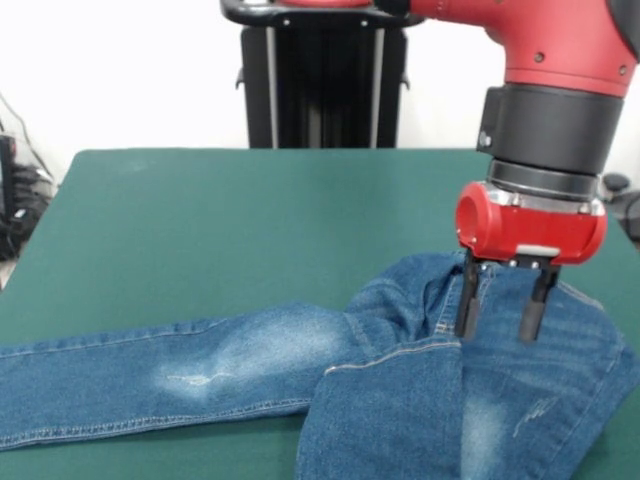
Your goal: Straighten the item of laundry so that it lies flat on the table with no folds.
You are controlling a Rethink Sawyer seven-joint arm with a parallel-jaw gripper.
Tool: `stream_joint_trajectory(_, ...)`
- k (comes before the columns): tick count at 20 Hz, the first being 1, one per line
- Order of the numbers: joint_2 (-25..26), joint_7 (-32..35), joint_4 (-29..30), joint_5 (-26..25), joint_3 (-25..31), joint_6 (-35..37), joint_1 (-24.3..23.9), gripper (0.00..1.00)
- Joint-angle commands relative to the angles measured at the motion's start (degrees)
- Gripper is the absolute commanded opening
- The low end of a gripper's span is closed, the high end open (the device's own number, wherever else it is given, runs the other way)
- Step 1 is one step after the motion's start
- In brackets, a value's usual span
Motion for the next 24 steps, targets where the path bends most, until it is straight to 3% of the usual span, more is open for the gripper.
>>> stream_joint_trajectory(1, 0.89, 15.53, 12.03, -0.47, 4.35, -4.00, 0.00, 1.00)
stream_joint_trajectory(8, -0.72, 13.53, 12.24, -0.70, 2.39, -2.84, -0.70, 1.00)
stream_joint_trajectory(15, 4.45, 11.13, 3.59, -0.19, 1.03, -0.43, -2.79, 1.00)
stream_joint_trajectory(24, 7.69, 11.16, -1.50, 0.34, 1.57, -2.39, -4.53, 1.00)
